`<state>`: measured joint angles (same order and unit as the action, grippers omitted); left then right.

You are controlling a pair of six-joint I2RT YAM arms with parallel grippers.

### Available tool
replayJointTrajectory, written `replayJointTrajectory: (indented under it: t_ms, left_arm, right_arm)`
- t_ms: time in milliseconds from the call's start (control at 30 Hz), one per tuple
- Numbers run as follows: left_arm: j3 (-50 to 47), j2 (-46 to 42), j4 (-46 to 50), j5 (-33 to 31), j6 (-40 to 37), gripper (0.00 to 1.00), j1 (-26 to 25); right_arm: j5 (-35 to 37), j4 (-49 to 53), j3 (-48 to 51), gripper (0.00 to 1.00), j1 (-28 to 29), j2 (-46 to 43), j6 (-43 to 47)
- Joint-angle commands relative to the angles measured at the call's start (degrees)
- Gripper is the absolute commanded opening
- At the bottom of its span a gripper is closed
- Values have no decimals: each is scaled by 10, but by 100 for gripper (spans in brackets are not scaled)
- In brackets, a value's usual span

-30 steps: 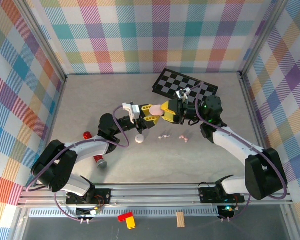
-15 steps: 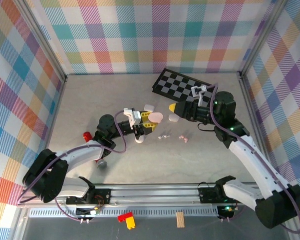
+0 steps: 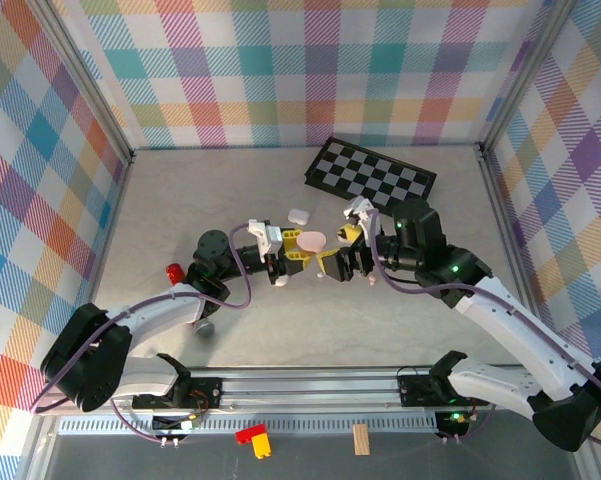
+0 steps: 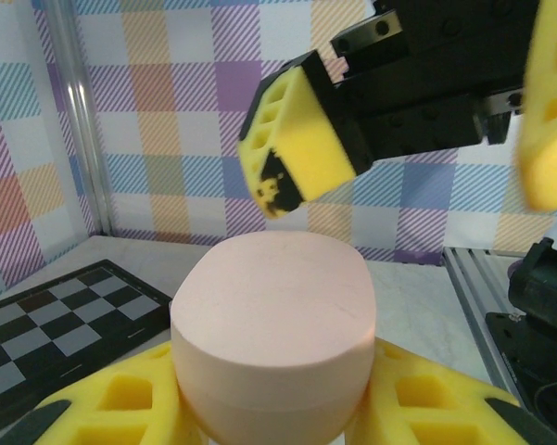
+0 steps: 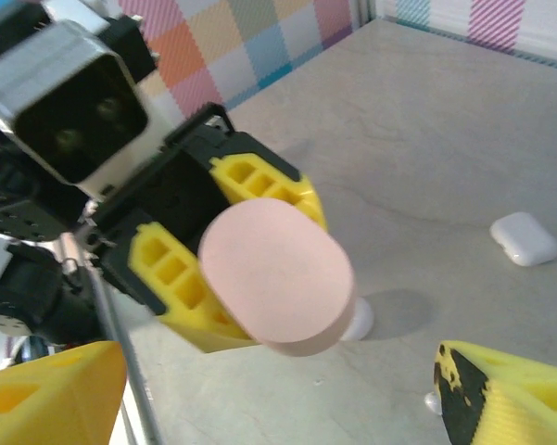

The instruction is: Insert the wireless bluetooth earbuds into the charging case

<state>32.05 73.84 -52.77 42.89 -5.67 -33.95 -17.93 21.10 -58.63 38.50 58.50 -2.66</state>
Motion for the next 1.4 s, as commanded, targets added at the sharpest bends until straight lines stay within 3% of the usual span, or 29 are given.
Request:
replayJointTrajectory:
  t_ms: [0,867,1367]
  left_arm:
    - [-5,-12,-1,21,-5,32,3]
    - [-1,-7,-7,39,2,32,3]
    - [-8,-1,-37,55,18,32,3]
  right_arm:
    - [30,-8,-1,86,3,17,40]
    - [97,-81,2,85,3,30,-31]
    - [120,11,-57,83,1,42,-109]
